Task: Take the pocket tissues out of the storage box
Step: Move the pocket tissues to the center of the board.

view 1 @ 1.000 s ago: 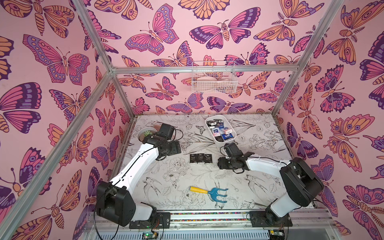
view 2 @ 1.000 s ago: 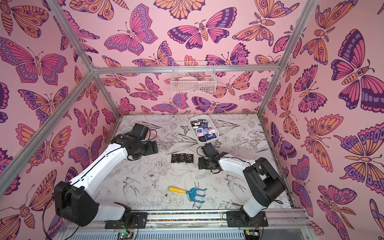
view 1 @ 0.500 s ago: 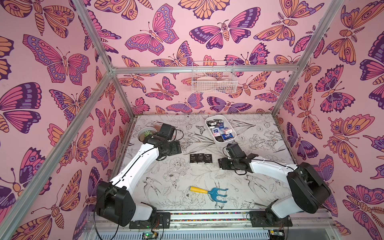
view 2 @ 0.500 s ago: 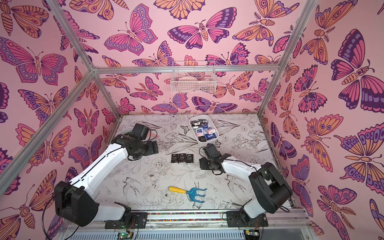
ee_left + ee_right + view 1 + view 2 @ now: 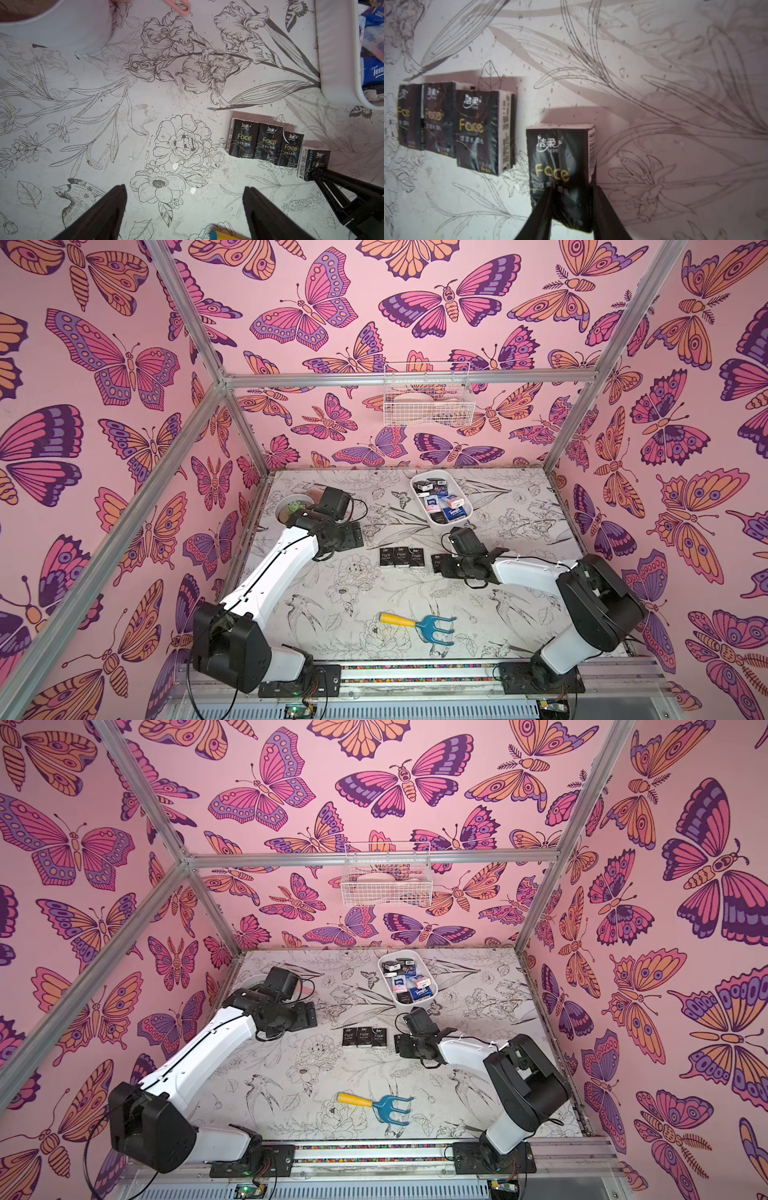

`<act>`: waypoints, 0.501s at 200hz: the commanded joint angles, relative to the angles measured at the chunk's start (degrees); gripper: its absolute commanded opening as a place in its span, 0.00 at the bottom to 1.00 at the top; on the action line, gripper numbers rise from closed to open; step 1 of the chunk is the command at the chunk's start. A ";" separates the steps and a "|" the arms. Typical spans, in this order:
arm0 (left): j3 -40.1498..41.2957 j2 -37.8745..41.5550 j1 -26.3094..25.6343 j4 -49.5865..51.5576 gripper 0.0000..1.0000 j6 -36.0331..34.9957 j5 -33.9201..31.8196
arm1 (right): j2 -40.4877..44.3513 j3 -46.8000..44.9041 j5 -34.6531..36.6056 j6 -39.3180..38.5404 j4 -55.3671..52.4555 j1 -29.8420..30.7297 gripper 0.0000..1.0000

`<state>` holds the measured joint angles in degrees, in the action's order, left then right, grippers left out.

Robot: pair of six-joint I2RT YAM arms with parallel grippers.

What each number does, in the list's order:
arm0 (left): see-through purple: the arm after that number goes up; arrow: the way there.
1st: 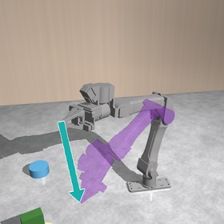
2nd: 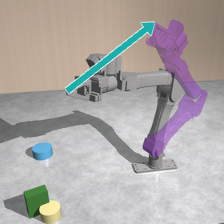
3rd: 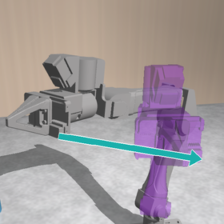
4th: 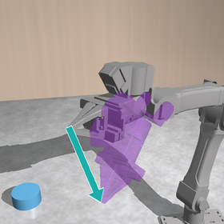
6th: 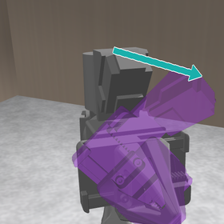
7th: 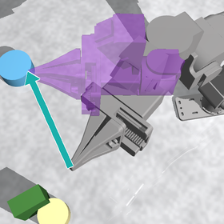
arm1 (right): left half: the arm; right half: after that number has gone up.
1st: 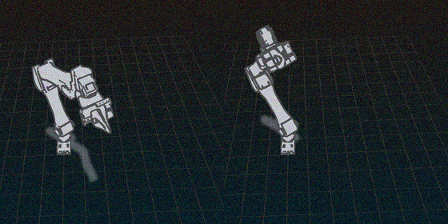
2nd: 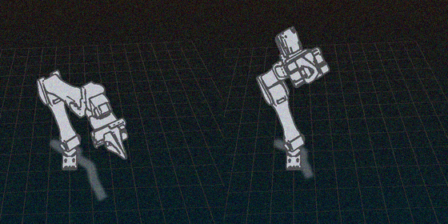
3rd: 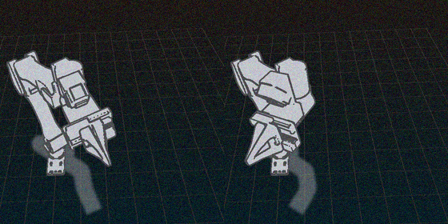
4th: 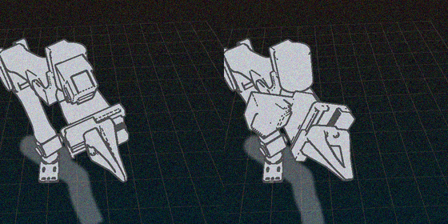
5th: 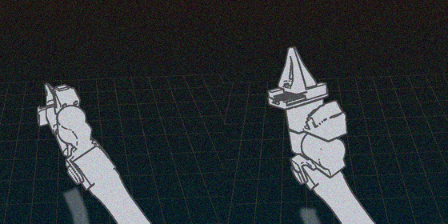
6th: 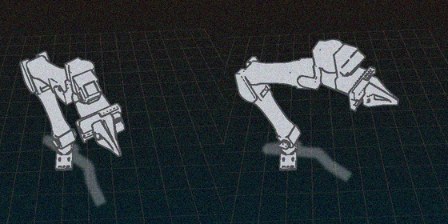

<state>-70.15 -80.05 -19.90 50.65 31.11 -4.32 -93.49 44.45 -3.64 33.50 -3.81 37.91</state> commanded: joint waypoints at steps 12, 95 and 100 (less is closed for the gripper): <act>-0.95 -0.04 -0.23 0.11 0.94 0.22 -0.52 | -4.10 -0.17 -2.06 2.52 0.20 -0.15 0.33; -0.85 -0.89 -0.25 0.06 0.94 0.15 -0.90 | -6.00 1.78 -3.73 4.82 1.75 -0.18 0.34; -0.95 -0.96 -0.23 0.06 0.94 0.12 -0.95 | -6.00 1.78 -3.75 4.92 1.92 -0.12 0.34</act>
<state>-70.17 -80.20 -19.90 50.63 31.11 -4.34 -97.19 46.39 -6.17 37.50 1.10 37.89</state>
